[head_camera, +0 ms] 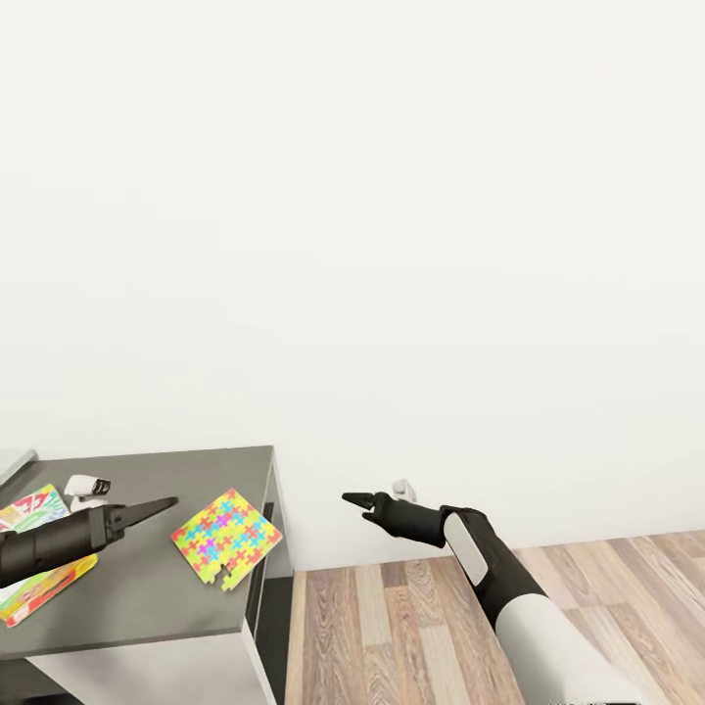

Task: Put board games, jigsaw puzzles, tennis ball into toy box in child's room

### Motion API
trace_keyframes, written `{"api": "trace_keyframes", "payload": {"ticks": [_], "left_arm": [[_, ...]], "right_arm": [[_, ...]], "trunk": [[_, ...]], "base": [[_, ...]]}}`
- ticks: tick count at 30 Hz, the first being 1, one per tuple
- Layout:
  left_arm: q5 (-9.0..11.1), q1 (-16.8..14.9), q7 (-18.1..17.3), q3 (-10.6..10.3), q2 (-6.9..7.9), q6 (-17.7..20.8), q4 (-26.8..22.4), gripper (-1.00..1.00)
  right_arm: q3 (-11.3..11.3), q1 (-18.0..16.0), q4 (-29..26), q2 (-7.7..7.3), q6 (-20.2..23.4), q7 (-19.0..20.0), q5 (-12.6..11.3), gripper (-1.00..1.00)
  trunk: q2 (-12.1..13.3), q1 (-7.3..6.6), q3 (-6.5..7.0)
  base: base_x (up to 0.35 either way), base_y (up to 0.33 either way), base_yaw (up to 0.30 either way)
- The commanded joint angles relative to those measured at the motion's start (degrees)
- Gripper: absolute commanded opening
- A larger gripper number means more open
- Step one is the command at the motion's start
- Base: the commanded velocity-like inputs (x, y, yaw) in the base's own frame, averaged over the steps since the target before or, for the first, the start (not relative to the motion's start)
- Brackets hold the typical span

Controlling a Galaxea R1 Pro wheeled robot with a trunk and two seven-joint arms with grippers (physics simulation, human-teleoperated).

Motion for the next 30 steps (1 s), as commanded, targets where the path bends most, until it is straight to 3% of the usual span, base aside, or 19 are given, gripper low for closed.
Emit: {"api": "trace_keyframes", "payload": {"ticks": [1, 8, 15, 30], "left_arm": [[0.0, 0.0, -0.3, 0.0, 0.01, 0.6, 0.0, 1.0], [0.0, 0.0, -0.3, 0.0, -0.03, 0.6, -0.3, 1.0], [0.0, 0.1, -0.3, 0.0, -0.07, 0.5, -0.3, 1.0], [0.0, 0.1, -0.3, -0.1, -0.14, 0.4, -0.3, 1.0]], "right_arm": [[0.0, -0.1, 0.1, 0.0, 0.5, 0.0, -0.3, 1.0], [-0.2, -0.2, 0.7, 0.24, 4.2, 0.9, -0.6, 1.0], [-0.1, -0.3, 0.7, 2.32, 10.3, 0.8, -0.7, 1.0], [-0.2, -0.2, 0.7, 2.46, 8.6, 0.3, -0.6, 1.0]], "trunk": [[0.0, 0.0, -0.06], [0.0, 0.0, -0.06], [0.0, 0.0, -0.06], [0.0, 0.0, -0.06]], "base": [[0.011, 0.059, 0.0], [0.015, 0.135, 0.0], [0.004, 0.023, 0.0], [0.0, 0.038, 0.0]]}}
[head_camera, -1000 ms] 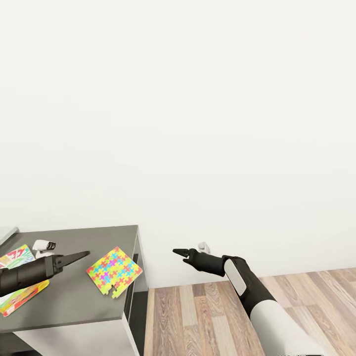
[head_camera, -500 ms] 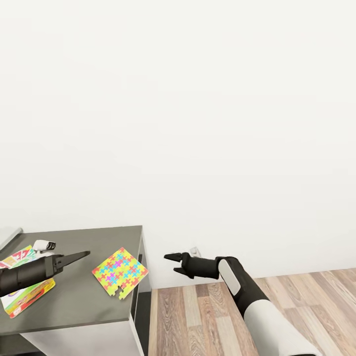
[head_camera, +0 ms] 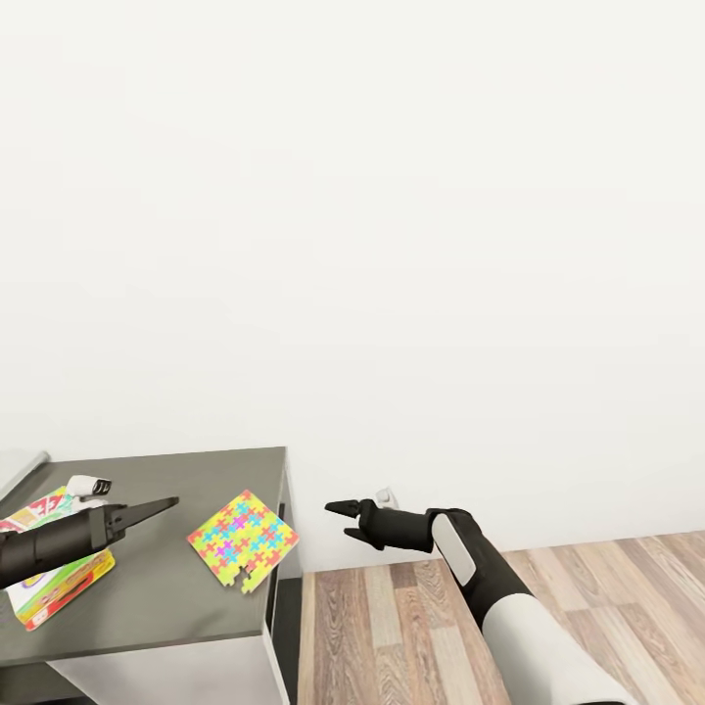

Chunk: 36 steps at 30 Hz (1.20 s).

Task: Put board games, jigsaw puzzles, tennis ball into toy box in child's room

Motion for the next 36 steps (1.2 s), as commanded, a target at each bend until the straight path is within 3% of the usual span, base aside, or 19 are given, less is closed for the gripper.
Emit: {"api": "trace_keyframes", "payload": {"ticks": [1, 12, 18, 24, 29, 31, 36], "left_arm": [[-0.1, 0.0, -0.3, 0.0, 0.0, 0.6, 0.0, 1.0], [-0.1, 0.0, -0.3, 0.0, -0.02, 0.6, -0.1, 1.0], [-0.1, 0.0, -0.3, -0.5, -0.02, 0.8, -0.3, 1.0], [0.3, 1.1, -0.3, -2.8, -0.02, 1.5, -2.8, 1.0], [5.2, 3.2, -0.3, -3.4, 0.02, 2.2, -4.1, 1.0], [7.7, 3.6, -0.3, -4.7, 0.08, 2.3, -4.4, 1.0], [8.9, 3.7, -0.3, -6.2, 0.17, 2.3, -4.6, 1.0]], "right_arm": [[0.0, 0.0, 0.0, -0.03, 0.4, 0.1, 0.0, 1.0], [-0.2, -0.1, 0.7, -0.03, 0.8, 0.2, -0.2, 1.0], [-0.2, -0.1, 0.8, 0.02, 1.4, 0.6, -0.2, 1.0], [-0.2, -0.1, 0.9, 0.08, 3.2, 0.7, -0.2, 1.0], [-0.2, -0.1, 0.8, 0.12, 3.5, 0.8, -0.1, 1.0], [-0.2, -0.1, 0.7, 0.16, 3.5, 1.1, -0.1, 1.0], [-0.2, -0.1, 0.7, 0.12, 3.6, 1.4, -0.1, 1.0]], "trunk": [[0.0, 0.0, -0.06], [0.0, 0.0, -0.06], [-2.4, 1.32, -1.14], [-4.8, 2.63, -2.21], [-6.9, 3.73, -3.11], [-7.7, 4.17, -3.47], [-8.1, 4.39, -3.65]], "base": [[0.0, 0.095, 0.0], [0.0, 0.045, 0.0], [0.0, 0.001, 0.0], [0.0, 0.0, 0.0], [0.0, 0.0, 0.0], [0.0, 0.0, 0.0], [0.0, 0.0, 0.0]]}}
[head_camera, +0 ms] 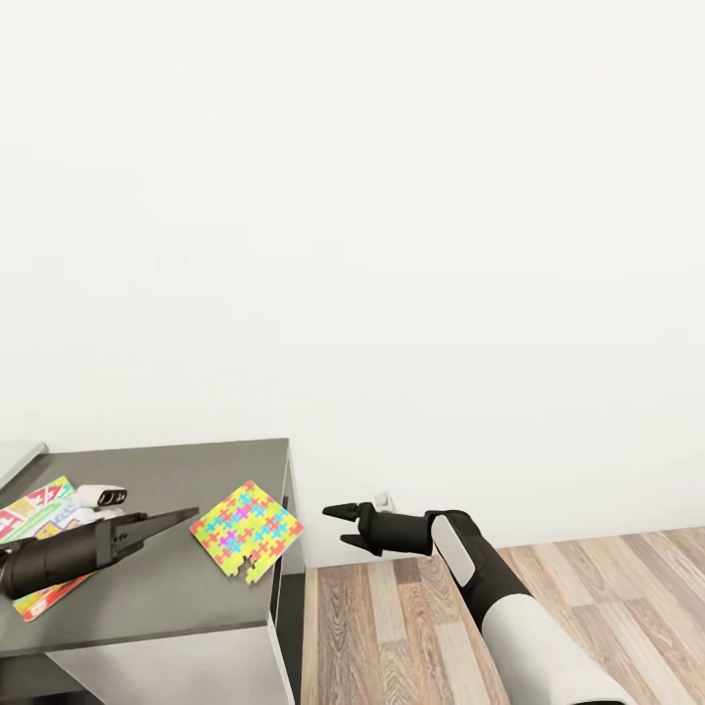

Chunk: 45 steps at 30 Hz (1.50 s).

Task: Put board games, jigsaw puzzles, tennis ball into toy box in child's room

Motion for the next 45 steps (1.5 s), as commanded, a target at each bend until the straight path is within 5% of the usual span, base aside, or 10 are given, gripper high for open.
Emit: {"api": "trace_keyframes", "payload": {"ticks": [1, 11, 45], "left_arm": [[0.1, 0.0, -0.2, -0.2, 0.01, 0.6, -0.1, 1.0], [0.3, 0.1, -0.2, -0.3, -0.01, 0.5, -0.2, 1.0], [0.3, 0.1, -0.2, -0.2, -0.09, 0.3, -0.3, 1.0]], "right_arm": [[0.0, 0.0, 0.0, -0.01, 0.2, 0.3, 0.0, 1.0], [0.1, 0.0, -0.1, -0.03, 0.1, 3.1, 0.0, 1.0], [-0.1, 0.0, 0.0, -0.82, -0.1, 3.4, -0.1, 1.0]], "trunk": [[0.0, 0.0, -0.06], [0.0, 0.0, -0.06], [-0.8, 0.44, -0.42]], "base": [[0.0, 0.0, 0.0], [0.0, 0.044, 0.0], [0.0, 0.021, 0.0]]}}
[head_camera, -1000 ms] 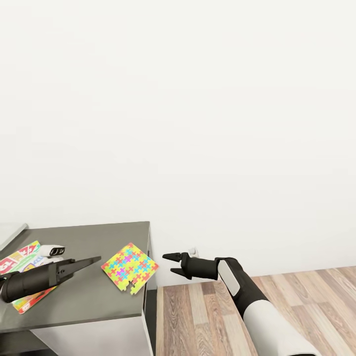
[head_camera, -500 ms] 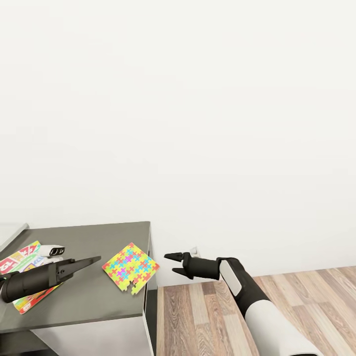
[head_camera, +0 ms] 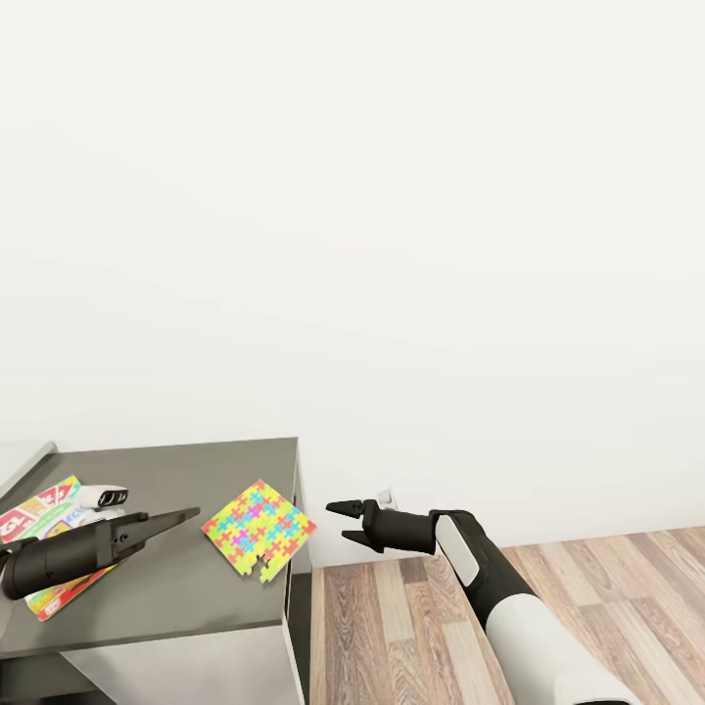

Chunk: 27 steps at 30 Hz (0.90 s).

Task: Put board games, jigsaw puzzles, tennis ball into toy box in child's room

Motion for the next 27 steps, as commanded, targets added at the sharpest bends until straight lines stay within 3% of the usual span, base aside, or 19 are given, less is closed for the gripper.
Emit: {"api": "trace_keyframes", "payload": {"ticks": [1, 19, 27], "left_arm": [[0.0, 0.0, -0.2, 0.0, 0.01, 0.6, 0.0, 1.0], [0.0, 0.0, -0.2, 0.0, 0.01, 0.7, -0.1, 1.0], [0.0, 0.0, -0.2, 0.0, 0.03, 0.7, -0.1, 1.0]], "right_arm": [[0.0, 0.0, 0.0, 0.03, 0.2, 0.0, -0.1, 1.0], [0.0, 0.0, 0.0, 0.04, 0.1, 0.0, -0.1, 1.0], [0.0, 0.0, 0.0, -0.05, 0.1, 0.0, -0.1, 1.0]], "trunk": [[-0.4, 0.22, -0.24], [-7.7, 4.18, -3.47], [-7.7, 4.18, -3.47]], "base": [[0.0, 0.0, 0.0], [0.0, 0.0, 0.0], [0.0, 0.0, 0.0]]}}
